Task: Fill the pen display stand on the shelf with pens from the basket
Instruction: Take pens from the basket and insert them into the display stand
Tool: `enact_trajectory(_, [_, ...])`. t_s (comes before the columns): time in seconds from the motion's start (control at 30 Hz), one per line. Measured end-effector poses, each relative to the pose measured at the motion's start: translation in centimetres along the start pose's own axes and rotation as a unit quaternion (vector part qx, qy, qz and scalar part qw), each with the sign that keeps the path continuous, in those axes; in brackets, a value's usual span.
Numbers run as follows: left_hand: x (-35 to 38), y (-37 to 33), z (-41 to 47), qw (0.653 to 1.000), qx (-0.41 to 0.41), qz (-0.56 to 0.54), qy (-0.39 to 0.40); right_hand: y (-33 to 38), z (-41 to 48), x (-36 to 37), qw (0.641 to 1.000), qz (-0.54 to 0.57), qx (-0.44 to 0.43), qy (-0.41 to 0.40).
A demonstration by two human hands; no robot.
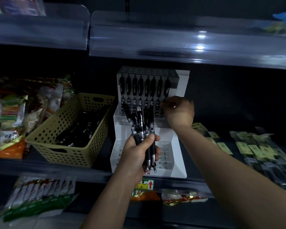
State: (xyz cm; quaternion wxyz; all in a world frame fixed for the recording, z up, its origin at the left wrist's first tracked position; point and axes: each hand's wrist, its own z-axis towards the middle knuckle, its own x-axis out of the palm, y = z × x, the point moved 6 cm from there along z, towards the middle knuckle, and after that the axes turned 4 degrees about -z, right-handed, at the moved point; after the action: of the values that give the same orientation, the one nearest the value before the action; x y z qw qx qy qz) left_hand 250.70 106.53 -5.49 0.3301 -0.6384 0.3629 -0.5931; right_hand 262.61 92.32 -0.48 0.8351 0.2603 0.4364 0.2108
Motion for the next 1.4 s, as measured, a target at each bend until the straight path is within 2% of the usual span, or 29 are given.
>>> enact_trajectory(0.43, [0.0,0.0,0.1,1.0,0.0,-0.002,0.002,-0.7,-0.1,0.8,0.99,0.123,0.053,0.038])
enact_trajectory(0.73, [0.0,0.1,0.1,1.0,-0.004,0.0,0.006,-0.9,0.3,0.9,0.989,0.123,0.071,0.036])
enact_trajectory(0.83, [0.0,0.0,0.0,1.0,-0.005,0.002,0.009,-0.7,-0.1,0.4,0.99,0.122,0.062,0.021])
enact_trajectory(0.9, [0.1,0.0,0.0,1.0,-0.006,0.003,0.013,-0.1,-0.7,-0.7,0.991,0.125,0.04,-0.019])
enact_trajectory(0.97, [0.2,0.0,0.0,1.0,-0.012,0.006,0.015,0.7,-1.7,-2.1,0.983,0.173,0.032,-0.044])
enact_trajectory(1.03, [0.3,0.0,0.1,1.0,-0.011,0.0,0.012,2.1,-2.7,-2.6,0.972,0.233,0.024,0.01])
enact_trajectory(1.1, [0.2,-0.2,0.0,1.0,-0.003,-0.013,0.002,3.5,-3.6,-2.4,0.958,0.264,0.001,0.108])
enact_trajectory(1.23, [-0.1,-0.4,0.0,0.999,0.007,-0.036,0.001,4.5,-4.7,-1.5,0.907,0.316,0.022,0.278])
enact_trajectory(1.3, [0.0,-0.4,-0.1,0.999,0.002,-0.04,0.007,4.4,-4.8,-1.5,0.893,0.324,0.032,0.309])
enact_trajectory(1.4, [0.1,0.0,-0.2,0.999,-0.03,-0.042,0.014,4.1,-4.5,-1.7,0.884,0.351,0.052,0.305])
